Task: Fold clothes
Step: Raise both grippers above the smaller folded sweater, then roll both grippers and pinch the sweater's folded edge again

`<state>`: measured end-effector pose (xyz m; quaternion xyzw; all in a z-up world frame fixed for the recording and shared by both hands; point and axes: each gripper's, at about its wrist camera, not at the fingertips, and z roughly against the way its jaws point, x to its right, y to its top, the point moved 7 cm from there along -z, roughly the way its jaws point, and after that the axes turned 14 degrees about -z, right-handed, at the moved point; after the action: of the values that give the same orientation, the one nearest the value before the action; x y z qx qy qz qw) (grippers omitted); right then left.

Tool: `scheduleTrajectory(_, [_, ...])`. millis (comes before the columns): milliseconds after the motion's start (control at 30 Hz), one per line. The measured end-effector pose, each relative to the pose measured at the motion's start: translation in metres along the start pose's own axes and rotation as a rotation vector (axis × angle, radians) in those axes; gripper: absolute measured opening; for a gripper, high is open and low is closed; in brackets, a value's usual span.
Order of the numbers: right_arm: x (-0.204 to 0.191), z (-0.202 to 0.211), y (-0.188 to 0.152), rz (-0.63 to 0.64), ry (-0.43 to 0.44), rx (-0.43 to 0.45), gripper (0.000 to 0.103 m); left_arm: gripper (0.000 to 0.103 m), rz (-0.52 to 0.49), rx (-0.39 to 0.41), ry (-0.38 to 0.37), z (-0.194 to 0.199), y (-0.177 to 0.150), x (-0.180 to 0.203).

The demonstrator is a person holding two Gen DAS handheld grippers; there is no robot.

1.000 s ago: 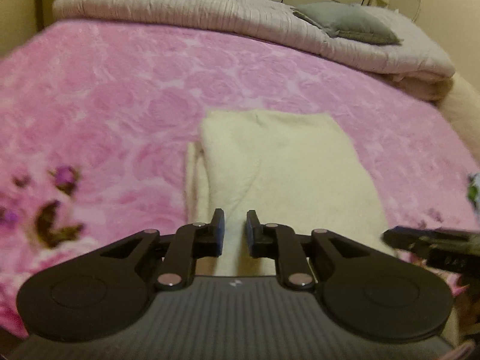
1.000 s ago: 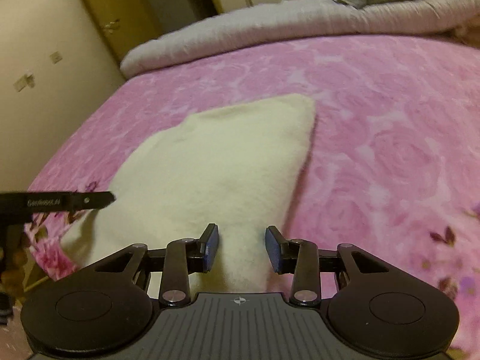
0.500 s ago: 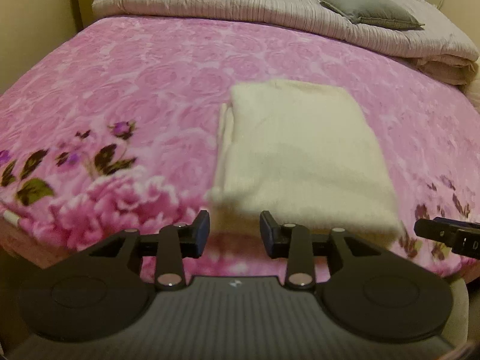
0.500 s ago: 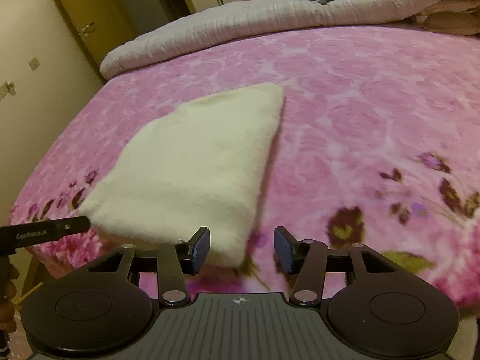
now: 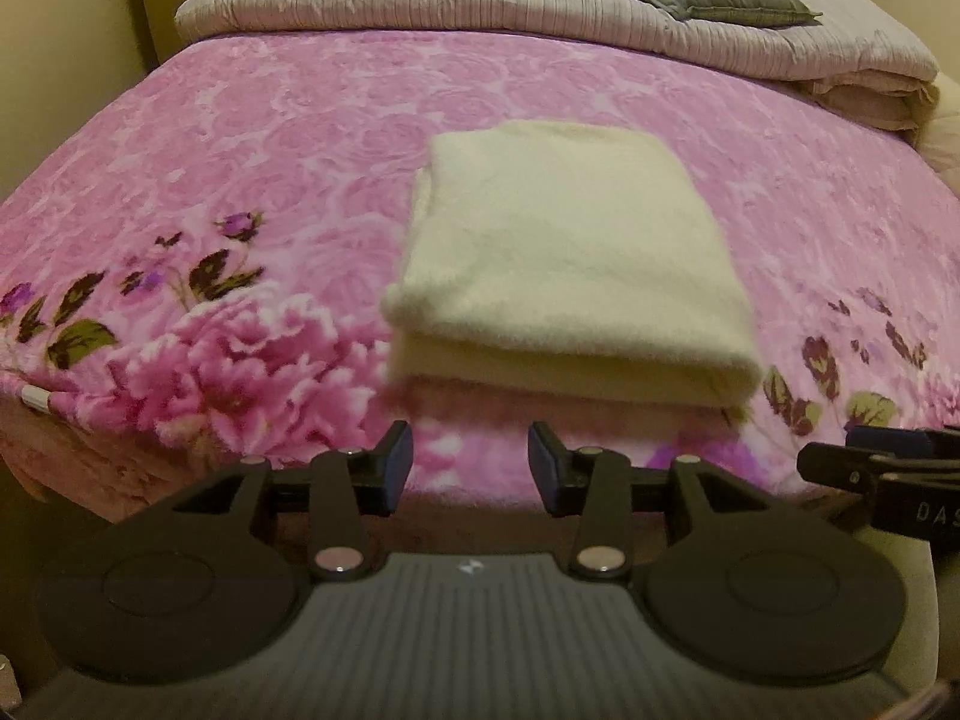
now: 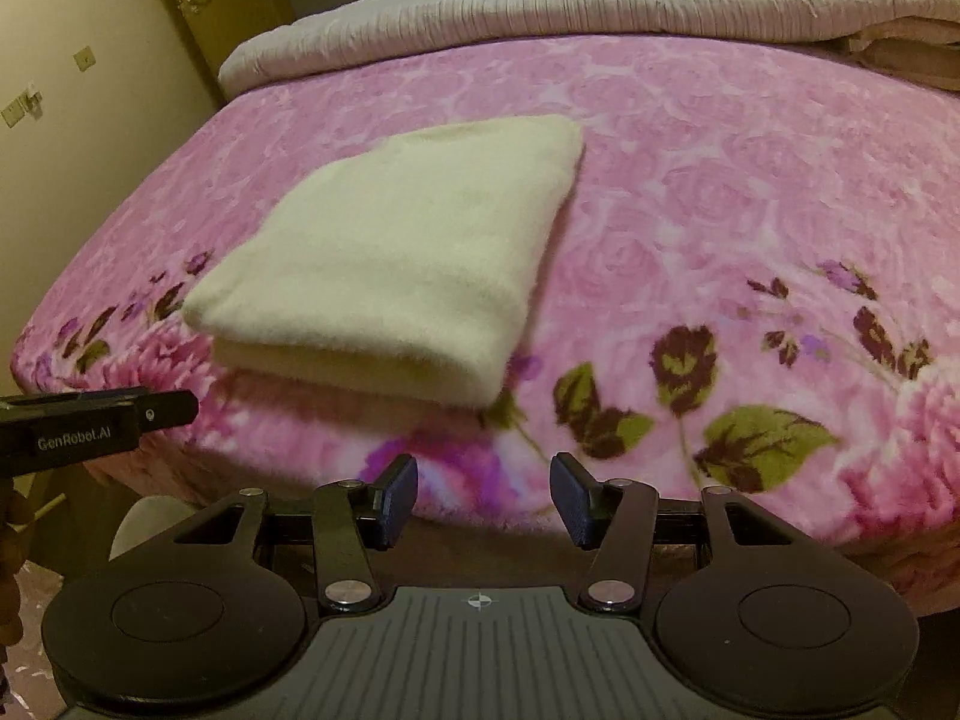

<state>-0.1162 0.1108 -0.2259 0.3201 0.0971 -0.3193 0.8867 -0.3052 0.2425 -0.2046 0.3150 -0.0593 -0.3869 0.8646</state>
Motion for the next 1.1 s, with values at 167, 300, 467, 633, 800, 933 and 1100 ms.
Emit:
scheduleTrajectory(167, [-0.002,-0.002,-0.001,0.028,-0.003,-0.01,0.053,0.04,-0.001,-0.014,-0.004,-0.003,-0.004,0.003])
scheduleTrajectory(300, [-0.003,-0.008,-0.007,0.038,-0.014,-0.037,0.053,0.04,-0.001,-0.038,-0.024,-0.011,-0.012,0.007])
scheduleTrajectory(467, [-0.005,-0.014,-0.011,0.042,-0.025,-0.061,0.053,0.04,-0.002,-0.058,-0.041,-0.02,-0.017,0.009])
scheduleTrajectory(633, [-0.009,-0.018,-0.009,0.052,-0.026,-0.07,0.054,0.04,0.008,-0.059,-0.046,-0.023,-0.016,0.005])
scheduleTrajectory(800, [-0.009,-0.024,-0.006,0.06,-0.022,-0.082,0.054,0.04,0.042,-0.057,-0.08,-0.028,-0.016,-0.005])
scheduleTrajectory(933, [-0.002,-0.027,0.001,0.047,-0.014,-0.085,0.054,0.04,0.142,-0.007,-0.189,-0.029,-0.013,-0.029])
scheduleTrajectory(1100, [0.043,-0.021,0.041,-0.156,0.028,-0.008,0.054,0.049,0.39,0.077,-0.358,-0.038,0.0,-0.082])
